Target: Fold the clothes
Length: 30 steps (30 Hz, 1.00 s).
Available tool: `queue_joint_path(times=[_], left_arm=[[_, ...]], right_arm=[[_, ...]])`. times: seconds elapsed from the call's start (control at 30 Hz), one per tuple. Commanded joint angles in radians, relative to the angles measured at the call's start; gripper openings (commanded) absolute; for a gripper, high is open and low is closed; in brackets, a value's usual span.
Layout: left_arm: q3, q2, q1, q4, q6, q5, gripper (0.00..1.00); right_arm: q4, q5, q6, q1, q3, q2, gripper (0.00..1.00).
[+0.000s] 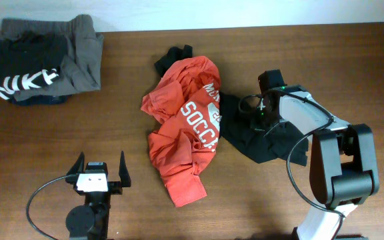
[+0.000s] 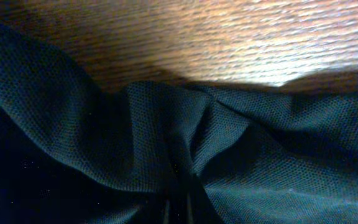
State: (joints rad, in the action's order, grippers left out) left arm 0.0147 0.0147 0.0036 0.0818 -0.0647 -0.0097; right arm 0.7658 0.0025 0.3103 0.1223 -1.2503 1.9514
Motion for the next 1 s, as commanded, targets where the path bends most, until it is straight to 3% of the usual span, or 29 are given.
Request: queue_joint_path(times=[0.0, 0.23, 0.67, 0.83, 0.87, 0.97], left_arm=[[-0.005, -0.007, 0.008, 0.001, -0.016, 0.014, 0.99], [-0.005, -0.007, 0.008, 0.001, -0.016, 0.014, 0.99], [-0.005, -0.007, 0.008, 0.001, -0.016, 0.014, 0.99], [-0.005, -0.007, 0.008, 0.001, -0.016, 0.014, 0.99], [-0.005, -0.007, 0.008, 0.001, -0.016, 0.014, 0.99], [-0.005, -0.007, 0.008, 0.001, -0.016, 0.014, 0.99]], right_arm=[[0.0, 0.154, 0.039, -0.009, 0.001, 0.034, 0.04], [-0.008, 0.167, 0.038, -0.142, 0.001, 0.034, 0.04], [-0.002, 0.254, 0.039, -0.584, -0.011, 0.034, 0.04], [0.164, 0.246, 0.039, -0.682, -0.153, 0.019, 0.04], [0.208, 0.217, 0.038, -0.686, -0.197, 0.014, 0.06], [0.34, 0.066, 0.029, -0.678, -0.329, 0.007, 0.24]])
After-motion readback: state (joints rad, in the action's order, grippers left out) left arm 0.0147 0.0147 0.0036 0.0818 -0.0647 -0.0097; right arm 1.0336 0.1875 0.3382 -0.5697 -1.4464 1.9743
